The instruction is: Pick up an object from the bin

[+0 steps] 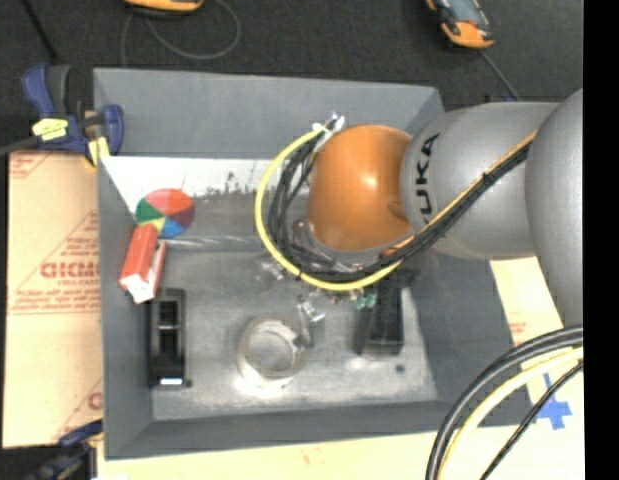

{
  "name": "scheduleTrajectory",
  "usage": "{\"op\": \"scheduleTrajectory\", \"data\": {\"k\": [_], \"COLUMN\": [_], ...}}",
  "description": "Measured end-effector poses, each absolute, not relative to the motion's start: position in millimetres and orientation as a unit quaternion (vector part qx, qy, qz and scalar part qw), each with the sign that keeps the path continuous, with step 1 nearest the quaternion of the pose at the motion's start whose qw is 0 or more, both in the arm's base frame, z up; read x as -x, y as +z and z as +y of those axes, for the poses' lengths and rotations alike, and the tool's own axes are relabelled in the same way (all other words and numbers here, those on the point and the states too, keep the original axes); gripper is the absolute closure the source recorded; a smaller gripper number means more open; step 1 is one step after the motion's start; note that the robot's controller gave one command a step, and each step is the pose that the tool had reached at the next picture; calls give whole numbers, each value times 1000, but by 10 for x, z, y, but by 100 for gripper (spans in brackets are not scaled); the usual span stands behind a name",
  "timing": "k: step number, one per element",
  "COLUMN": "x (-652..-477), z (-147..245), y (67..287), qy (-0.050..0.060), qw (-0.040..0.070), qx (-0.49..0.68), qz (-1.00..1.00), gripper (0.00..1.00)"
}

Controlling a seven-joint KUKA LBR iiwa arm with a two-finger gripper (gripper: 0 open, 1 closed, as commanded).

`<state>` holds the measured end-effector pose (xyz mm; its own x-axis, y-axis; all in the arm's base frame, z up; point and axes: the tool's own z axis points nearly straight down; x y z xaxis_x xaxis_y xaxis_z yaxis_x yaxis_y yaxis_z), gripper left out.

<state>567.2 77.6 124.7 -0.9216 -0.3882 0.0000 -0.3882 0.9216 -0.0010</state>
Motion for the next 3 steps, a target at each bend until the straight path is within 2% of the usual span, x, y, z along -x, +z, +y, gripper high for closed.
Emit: {"op": "scheduleTrajectory", "data": {"k": [1, 2, 3], "x": [-5437, -5310, -5161], "z": [1020, 1326, 1177], "y": [1175, 1149, 1164], "qy": [0, 1, 1], "qw": [3, 0, 2], "qx": [258, 215, 215], "qz": [966, 977, 977], "gripper": [0, 0, 0]}}
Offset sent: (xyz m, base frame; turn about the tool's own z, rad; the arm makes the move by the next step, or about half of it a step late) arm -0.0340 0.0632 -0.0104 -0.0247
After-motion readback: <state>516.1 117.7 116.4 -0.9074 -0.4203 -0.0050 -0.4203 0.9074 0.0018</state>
